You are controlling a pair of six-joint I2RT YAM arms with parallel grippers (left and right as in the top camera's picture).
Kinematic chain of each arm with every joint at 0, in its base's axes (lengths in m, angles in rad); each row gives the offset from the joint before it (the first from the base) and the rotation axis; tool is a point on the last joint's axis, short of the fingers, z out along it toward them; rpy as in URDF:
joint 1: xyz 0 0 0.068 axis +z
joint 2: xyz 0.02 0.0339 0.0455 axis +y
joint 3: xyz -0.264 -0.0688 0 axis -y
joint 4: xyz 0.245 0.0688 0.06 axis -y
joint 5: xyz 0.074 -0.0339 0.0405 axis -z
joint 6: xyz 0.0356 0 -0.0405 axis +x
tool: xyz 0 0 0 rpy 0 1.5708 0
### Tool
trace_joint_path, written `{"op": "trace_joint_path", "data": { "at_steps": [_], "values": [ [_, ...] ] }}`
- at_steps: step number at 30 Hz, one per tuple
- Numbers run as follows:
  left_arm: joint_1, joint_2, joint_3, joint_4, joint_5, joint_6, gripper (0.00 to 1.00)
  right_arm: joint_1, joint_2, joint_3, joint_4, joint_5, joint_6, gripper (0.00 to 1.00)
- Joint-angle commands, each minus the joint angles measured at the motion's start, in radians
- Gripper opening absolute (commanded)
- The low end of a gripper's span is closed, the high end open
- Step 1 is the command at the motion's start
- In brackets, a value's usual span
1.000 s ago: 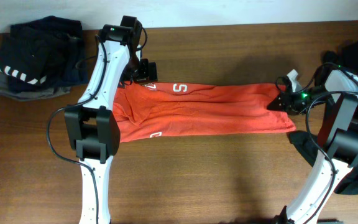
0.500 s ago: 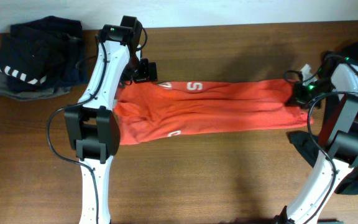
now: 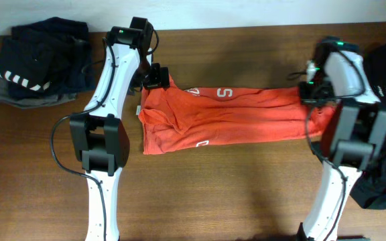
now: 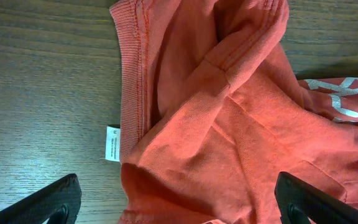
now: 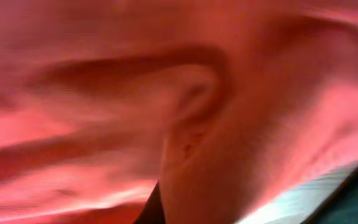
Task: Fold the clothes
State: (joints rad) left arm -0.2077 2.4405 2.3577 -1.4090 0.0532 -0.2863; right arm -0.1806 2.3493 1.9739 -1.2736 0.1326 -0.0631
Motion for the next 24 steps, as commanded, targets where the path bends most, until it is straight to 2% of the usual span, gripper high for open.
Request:
{"op": "trace_joint_path", "data": {
  "at_steps": [1, 5, 10, 11, 13, 14, 17, 24],
  "values": [
    [-0.002, -0.016, -0.005, -0.001, 0.01, 0.015, 0.99, 0.098, 0.013, 0.017, -0.007, 0.093, 0.08, 0.04],
    [-0.002, -0.016, -0.005, -0.001, 0.01, 0.015, 0.99, 0.197, 0.013, 0.017, -0.025, 0.142, 0.148, 0.04],
    [-0.002, -0.016, -0.005, 0.0, 0.01, 0.015, 0.99, 0.262, 0.013, 0.017, -0.043, 0.142, 0.157, 0.05],
    [-0.002, -0.016, -0.005, 0.0, 0.01, 0.015, 0.99, 0.272, 0.013, 0.017, -0.048, 0.141, 0.16, 0.09],
    [-0.002, -0.016, -0.005, 0.0, 0.01, 0.015, 0.99, 0.288, 0.013, 0.017, -0.056, 0.141, 0.169, 0.39],
    [-0.002, -0.016, -0.005, 0.0, 0.01, 0.016, 0.99, 0.294, 0.013, 0.017, -0.059, 0.141, 0.169, 0.44],
    [-0.002, -0.016, -0.005, 0.0, 0.01, 0.015, 0.99, 0.3, 0.013, 0.017, -0.059, 0.141, 0.177, 0.51],
    [-0.002, -0.016, -0.005, 0.0, 0.01, 0.015, 0.99, 0.285, 0.013, 0.031, -0.071, 0.138, 0.212, 0.5]
  ]
}}
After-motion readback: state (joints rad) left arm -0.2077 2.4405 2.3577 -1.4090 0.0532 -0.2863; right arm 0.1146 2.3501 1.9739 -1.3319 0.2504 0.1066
